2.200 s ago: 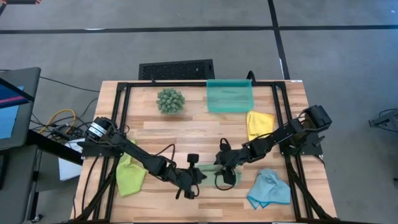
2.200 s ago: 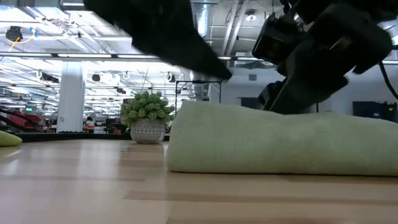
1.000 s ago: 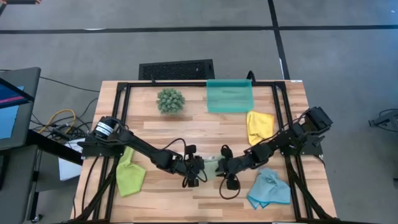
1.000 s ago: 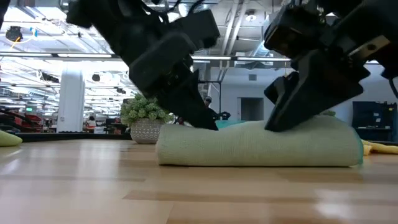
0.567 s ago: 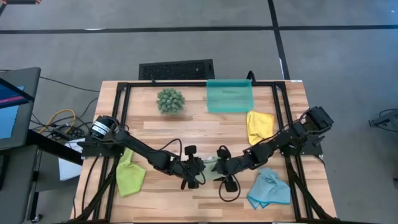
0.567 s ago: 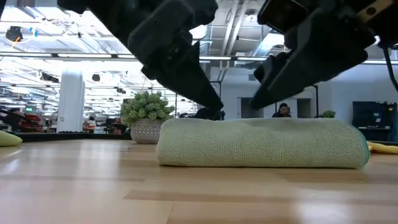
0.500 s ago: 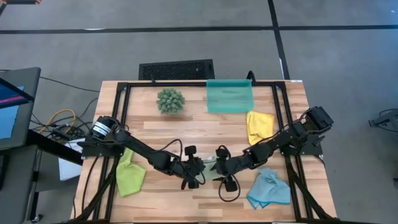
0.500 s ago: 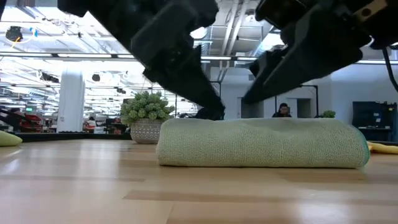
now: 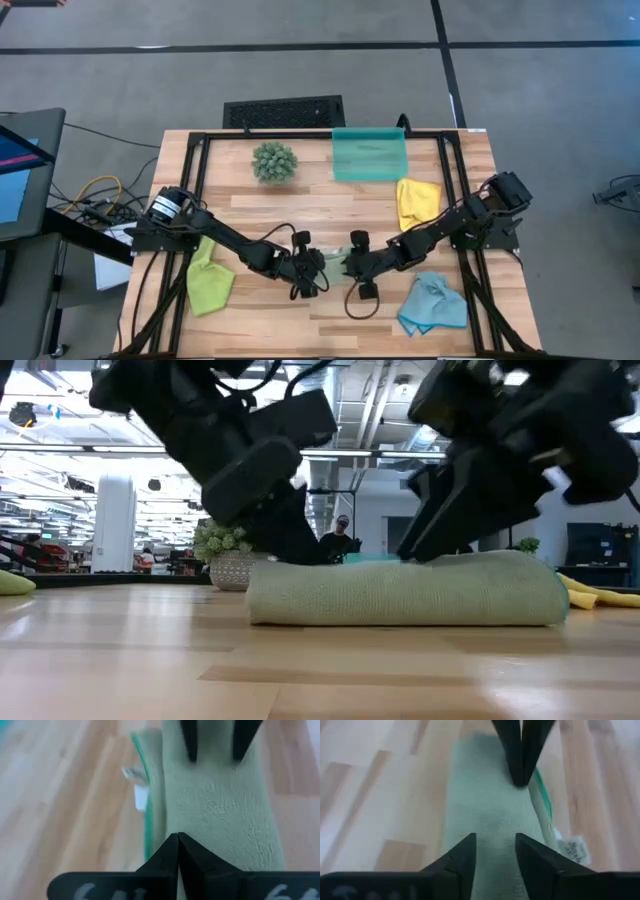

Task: Roll microfiber towels into tight, uniform cylinder then place into a basket
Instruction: Put the green microfiber cloth into the green organizer bin

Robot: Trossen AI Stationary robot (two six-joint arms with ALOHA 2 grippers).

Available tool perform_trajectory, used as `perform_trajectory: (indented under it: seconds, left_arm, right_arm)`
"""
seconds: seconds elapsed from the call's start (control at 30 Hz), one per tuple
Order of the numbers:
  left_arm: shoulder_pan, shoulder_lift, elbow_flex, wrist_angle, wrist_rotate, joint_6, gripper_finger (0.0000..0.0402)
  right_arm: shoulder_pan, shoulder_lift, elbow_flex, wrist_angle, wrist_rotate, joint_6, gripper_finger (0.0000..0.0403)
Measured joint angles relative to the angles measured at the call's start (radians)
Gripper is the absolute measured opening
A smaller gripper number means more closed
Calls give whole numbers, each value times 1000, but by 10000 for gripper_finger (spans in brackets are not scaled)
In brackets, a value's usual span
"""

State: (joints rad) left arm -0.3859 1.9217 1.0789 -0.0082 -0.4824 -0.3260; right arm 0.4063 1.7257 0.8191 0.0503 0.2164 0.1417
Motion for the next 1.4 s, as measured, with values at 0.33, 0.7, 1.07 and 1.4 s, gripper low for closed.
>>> perform_trajectory:
  seconds: [0.33, 0.7, 1.07, 1.4]
  left_arm:
    - [-28, -40, 2, 83, -48, 60, 2]
    - [54, 31, 0, -5, -33, -36, 2]
    - [37, 8, 0, -29, -53, -20, 2]
    - [38, 20, -2, 92, 30, 47, 2]
  right_arm:
    - [-45, -1, -1, -16, -49, 43, 85]
    - [-69, -1, -1, -22, -87, 69, 79]
    - [-111, -2, -1, -32, -85, 147, 92]
    - [-123, -2, -5, -43, -84, 181, 152]
